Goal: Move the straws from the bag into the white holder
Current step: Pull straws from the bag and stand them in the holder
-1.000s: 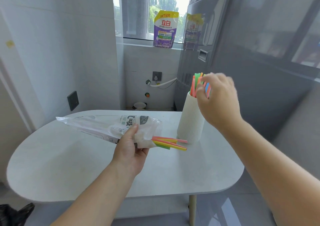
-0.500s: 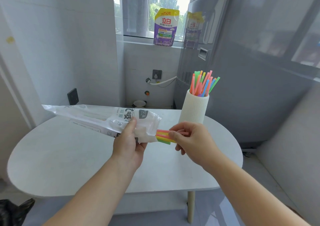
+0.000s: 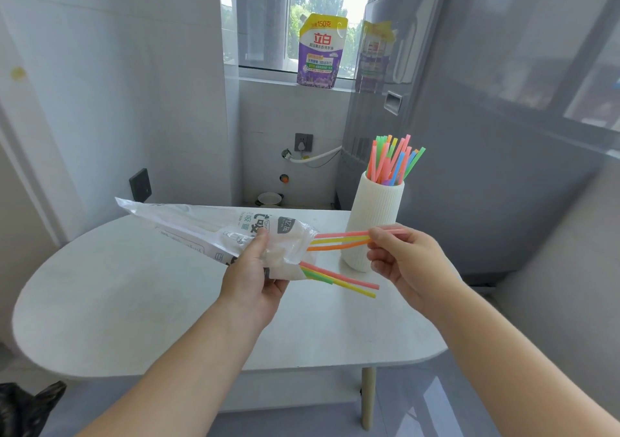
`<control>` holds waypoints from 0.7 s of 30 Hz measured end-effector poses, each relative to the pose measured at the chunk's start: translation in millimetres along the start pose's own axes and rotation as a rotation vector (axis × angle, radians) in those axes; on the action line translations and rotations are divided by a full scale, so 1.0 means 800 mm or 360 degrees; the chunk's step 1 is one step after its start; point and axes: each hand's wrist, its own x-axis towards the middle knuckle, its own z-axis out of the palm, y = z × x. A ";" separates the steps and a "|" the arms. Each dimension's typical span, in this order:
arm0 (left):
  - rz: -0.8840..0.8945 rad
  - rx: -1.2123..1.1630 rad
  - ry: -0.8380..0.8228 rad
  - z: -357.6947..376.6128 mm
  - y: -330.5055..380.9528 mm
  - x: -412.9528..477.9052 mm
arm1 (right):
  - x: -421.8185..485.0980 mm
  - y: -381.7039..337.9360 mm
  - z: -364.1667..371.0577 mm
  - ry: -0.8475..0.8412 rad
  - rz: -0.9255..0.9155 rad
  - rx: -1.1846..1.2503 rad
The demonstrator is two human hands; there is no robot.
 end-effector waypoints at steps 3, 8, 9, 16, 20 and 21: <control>-0.0025 -0.0006 -0.0018 -0.001 -0.002 -0.001 | 0.001 0.005 0.006 -0.0064 0.0117 0.0374; -0.0055 -0.0026 -0.0053 0.003 -0.005 -0.007 | -0.003 0.012 0.023 -0.0125 0.0149 0.0487; -0.0057 -0.0023 -0.0062 0.004 -0.006 -0.008 | -0.004 0.013 0.026 -0.0127 0.0172 0.0468; -0.0064 -0.0056 -0.0063 0.007 -0.007 -0.012 | -0.007 0.015 0.033 -0.0199 0.0210 0.0452; -0.0087 -0.0084 -0.0057 0.006 -0.006 -0.012 | -0.005 0.010 0.033 -0.0096 0.0045 0.0373; -0.0088 -0.0097 -0.0050 0.005 -0.005 -0.011 | -0.005 0.008 0.032 -0.0071 -0.0023 0.0327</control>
